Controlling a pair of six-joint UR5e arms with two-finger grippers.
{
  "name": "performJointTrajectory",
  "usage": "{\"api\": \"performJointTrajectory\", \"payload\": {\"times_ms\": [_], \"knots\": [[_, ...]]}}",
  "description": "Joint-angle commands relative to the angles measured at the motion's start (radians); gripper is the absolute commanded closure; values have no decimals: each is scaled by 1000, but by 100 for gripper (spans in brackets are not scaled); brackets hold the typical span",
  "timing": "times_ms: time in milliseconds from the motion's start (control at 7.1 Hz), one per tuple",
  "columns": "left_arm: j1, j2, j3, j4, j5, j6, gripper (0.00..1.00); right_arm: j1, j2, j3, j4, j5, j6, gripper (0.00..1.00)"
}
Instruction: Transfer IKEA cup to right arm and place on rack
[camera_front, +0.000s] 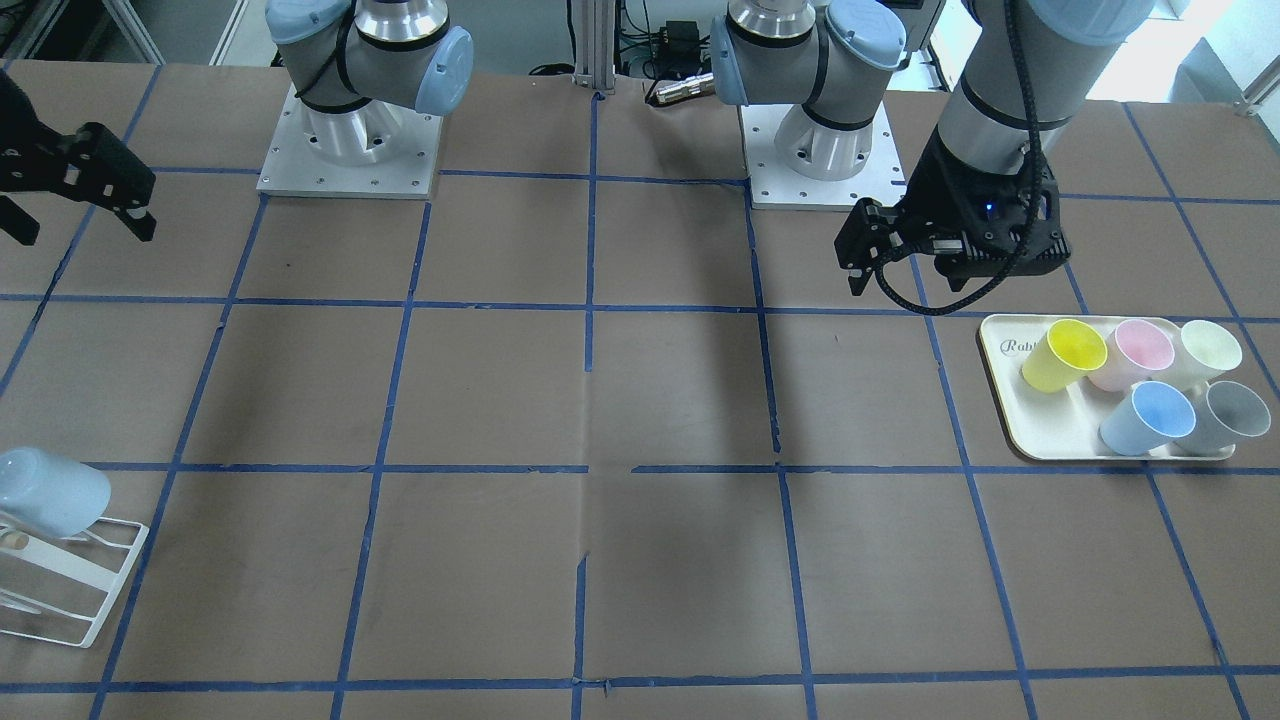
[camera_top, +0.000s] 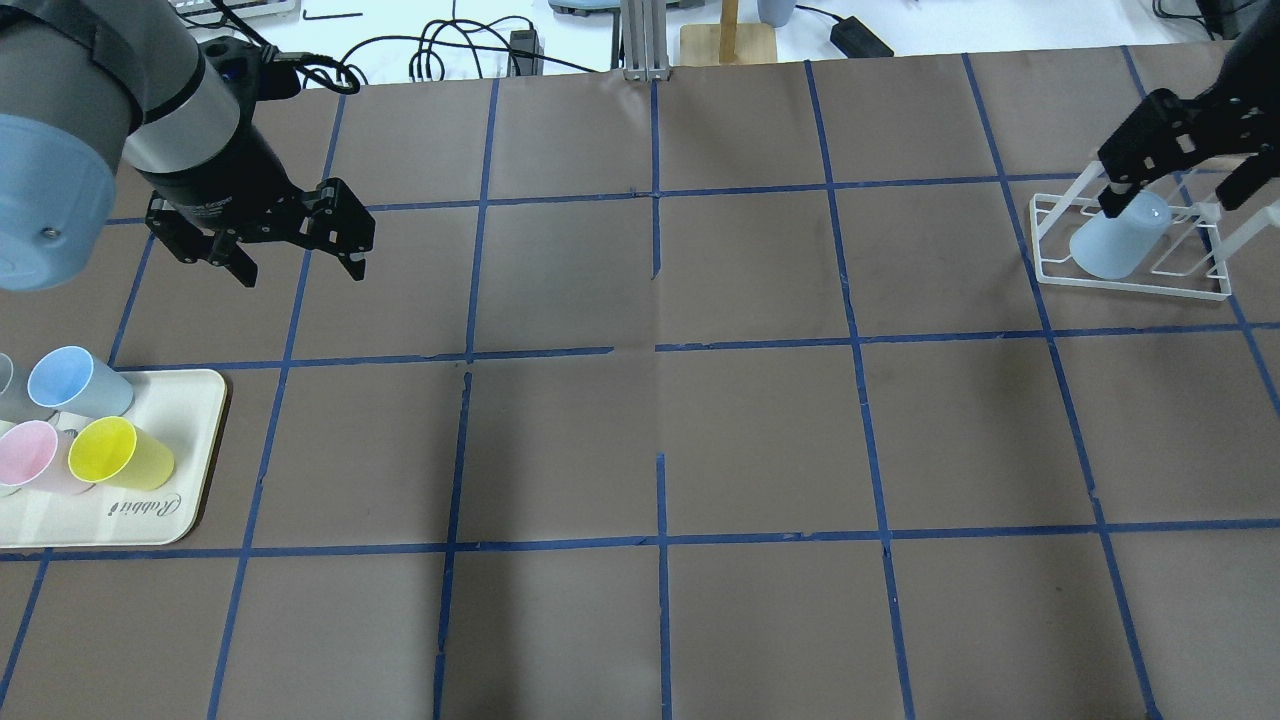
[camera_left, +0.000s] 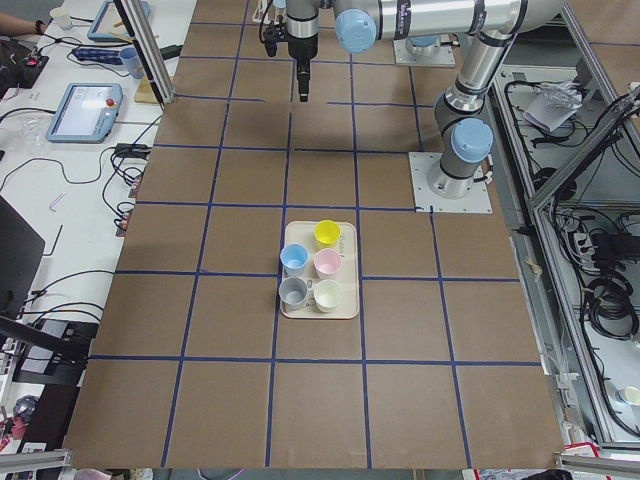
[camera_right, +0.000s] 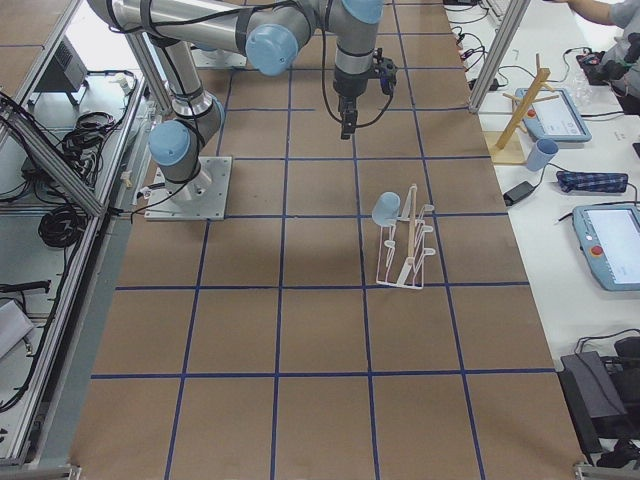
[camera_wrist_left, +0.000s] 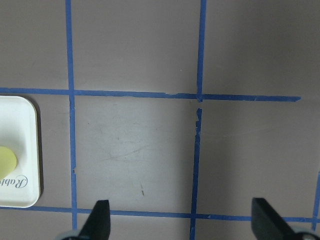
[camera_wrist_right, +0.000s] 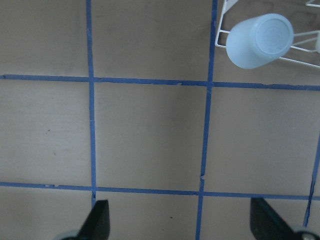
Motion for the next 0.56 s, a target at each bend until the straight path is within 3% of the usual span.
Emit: {"api": "performJointTrajectory", "payload": {"times_ms": [0, 141, 423], "knots": [[1, -1, 1, 3, -1, 1, 0, 199, 49, -60, -2, 7, 199, 0], [1, -1, 1, 3, -3, 1, 0, 263, 88, -103, 0, -5, 258, 0], [1, 2, 1, 3, -3, 1, 0, 279, 109, -125, -5, 0, 251, 0]]}}
